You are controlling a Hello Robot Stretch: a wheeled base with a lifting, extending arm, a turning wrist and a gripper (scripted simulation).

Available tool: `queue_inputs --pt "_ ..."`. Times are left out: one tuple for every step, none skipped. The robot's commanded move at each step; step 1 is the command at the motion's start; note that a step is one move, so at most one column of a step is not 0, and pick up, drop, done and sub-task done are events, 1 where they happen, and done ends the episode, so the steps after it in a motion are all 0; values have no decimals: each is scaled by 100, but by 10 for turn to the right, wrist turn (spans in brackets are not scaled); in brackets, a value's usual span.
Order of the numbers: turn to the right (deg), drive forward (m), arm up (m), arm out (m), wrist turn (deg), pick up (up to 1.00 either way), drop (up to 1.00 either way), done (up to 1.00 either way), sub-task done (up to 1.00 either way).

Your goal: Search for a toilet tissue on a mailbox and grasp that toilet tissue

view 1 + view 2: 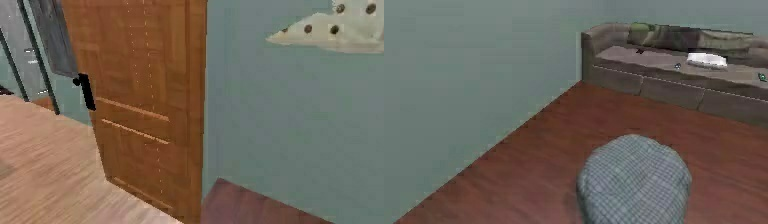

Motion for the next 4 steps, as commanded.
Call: queue_inputs --pt "-450 0 0 0 0 0 0 0 0" --pt "-90 0 0 0 0 0 0 0 0" --pt "0 100 0 0 0 0 0 0 0" --pt "-30 0 0 0 0 0 0 0 0"
